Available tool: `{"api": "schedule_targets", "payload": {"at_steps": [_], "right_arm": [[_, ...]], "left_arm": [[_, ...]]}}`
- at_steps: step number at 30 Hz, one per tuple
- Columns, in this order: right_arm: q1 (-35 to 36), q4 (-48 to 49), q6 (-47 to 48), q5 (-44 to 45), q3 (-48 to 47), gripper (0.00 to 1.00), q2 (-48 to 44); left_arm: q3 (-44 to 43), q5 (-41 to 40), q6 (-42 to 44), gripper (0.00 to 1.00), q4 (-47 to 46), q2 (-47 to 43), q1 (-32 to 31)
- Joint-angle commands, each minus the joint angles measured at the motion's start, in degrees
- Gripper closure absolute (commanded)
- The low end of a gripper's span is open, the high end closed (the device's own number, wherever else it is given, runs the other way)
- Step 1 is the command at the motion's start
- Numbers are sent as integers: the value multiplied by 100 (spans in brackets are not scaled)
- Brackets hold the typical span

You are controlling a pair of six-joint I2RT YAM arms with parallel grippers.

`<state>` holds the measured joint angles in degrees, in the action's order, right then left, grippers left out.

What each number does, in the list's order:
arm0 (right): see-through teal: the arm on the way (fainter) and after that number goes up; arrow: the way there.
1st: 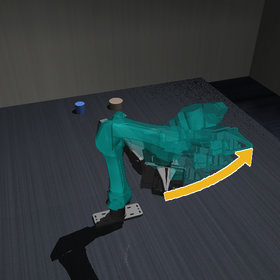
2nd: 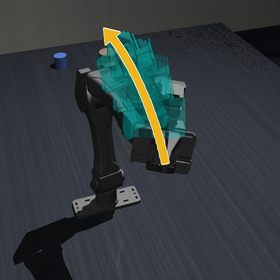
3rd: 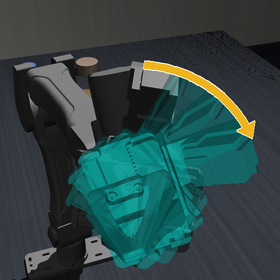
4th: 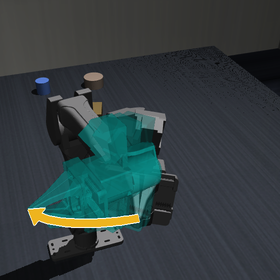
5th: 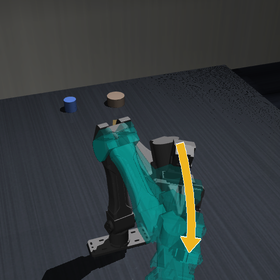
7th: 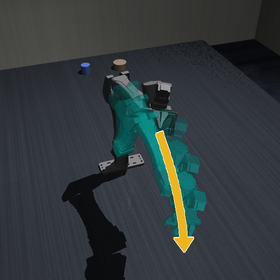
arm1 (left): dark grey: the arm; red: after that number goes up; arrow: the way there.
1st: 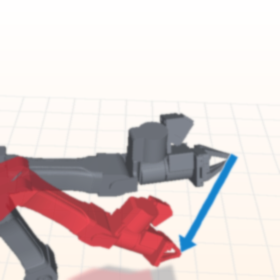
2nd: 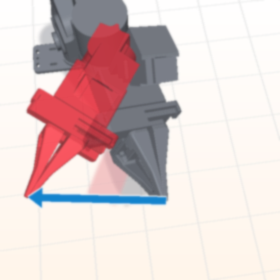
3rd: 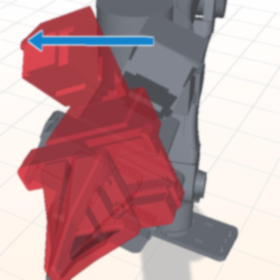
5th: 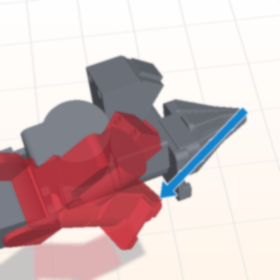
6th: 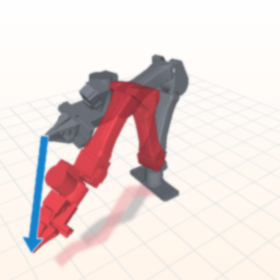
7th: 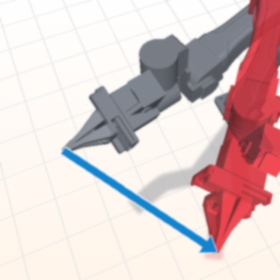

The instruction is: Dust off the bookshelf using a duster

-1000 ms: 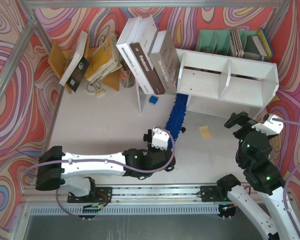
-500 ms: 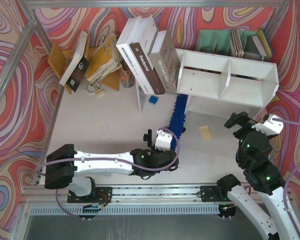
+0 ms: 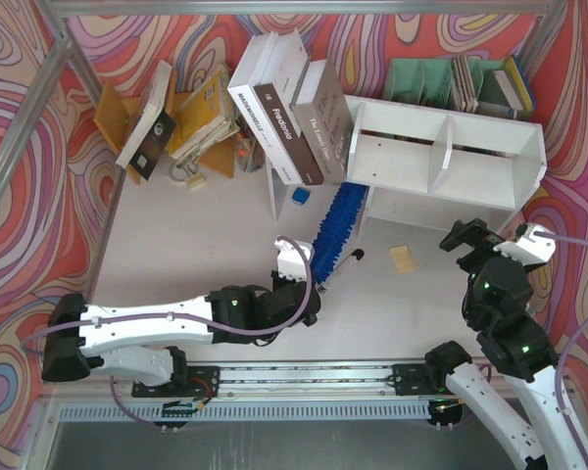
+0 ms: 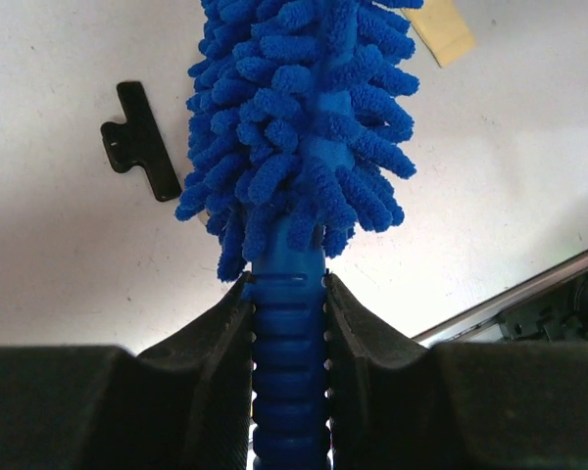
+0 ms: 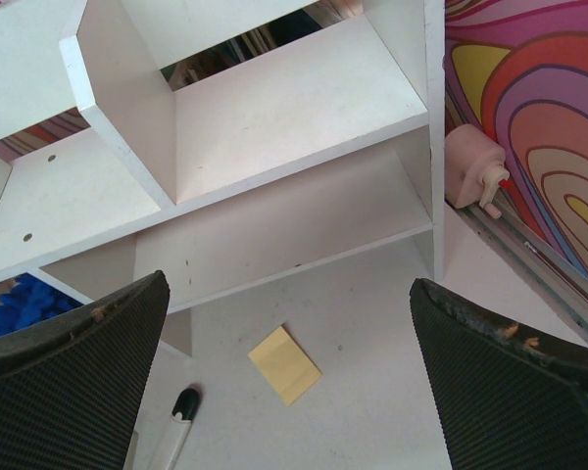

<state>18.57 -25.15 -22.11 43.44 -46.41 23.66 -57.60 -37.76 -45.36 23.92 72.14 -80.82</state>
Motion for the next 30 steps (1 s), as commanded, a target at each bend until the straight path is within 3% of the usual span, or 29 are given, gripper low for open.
{"api": "schedule_targets", "payload": {"at_steps": [1, 9, 30], "right_arm": [[-4, 61, 24, 37, 33, 1, -41], [-2, 49, 33, -6, 36, 1, -28], [-3, 11, -14, -326, 131, 1, -118]], "left_arm": [[186, -387, 177, 100, -20, -117, 0], [357, -191, -63, 100, -36, 71, 13], [-717, -272, 575, 100, 271, -22, 13]]}}
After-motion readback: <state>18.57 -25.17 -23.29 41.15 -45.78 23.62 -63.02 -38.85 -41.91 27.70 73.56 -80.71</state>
